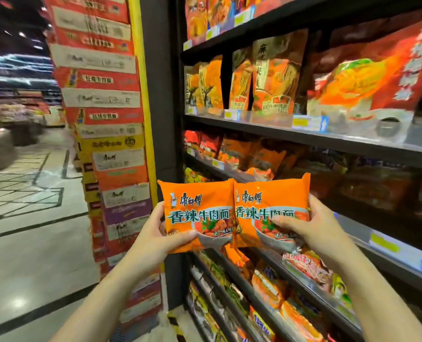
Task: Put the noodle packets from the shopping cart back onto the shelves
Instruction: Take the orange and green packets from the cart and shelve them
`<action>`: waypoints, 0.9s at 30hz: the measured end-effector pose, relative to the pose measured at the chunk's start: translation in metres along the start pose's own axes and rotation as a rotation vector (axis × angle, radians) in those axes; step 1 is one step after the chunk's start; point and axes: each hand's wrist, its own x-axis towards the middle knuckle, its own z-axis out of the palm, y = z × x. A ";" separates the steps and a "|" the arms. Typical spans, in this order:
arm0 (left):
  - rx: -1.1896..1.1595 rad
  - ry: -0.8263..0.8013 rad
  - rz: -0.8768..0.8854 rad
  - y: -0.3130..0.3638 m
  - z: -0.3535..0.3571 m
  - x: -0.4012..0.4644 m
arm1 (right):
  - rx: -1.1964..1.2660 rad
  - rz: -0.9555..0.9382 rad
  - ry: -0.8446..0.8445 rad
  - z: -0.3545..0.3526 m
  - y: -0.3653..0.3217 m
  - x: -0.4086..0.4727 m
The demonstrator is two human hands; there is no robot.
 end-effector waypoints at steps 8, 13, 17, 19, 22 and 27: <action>0.039 -0.052 0.027 -0.041 -0.080 0.121 | -0.049 0.016 0.046 0.071 0.016 0.101; 0.014 -0.155 0.066 -0.048 -0.118 0.208 | -0.073 0.027 0.151 0.109 0.014 0.154; 0.007 -0.216 0.071 -0.060 -0.137 0.268 | -0.082 0.033 0.229 0.124 0.015 0.184; 0.004 -0.239 0.073 -0.069 -0.139 0.294 | -0.077 0.043 0.256 0.128 0.016 0.193; -0.028 -0.294 0.059 -0.084 -0.136 0.332 | -0.119 0.064 0.291 0.130 0.019 0.207; -0.046 -0.379 0.073 -0.107 -0.113 0.383 | -0.136 0.074 0.337 0.114 0.029 0.224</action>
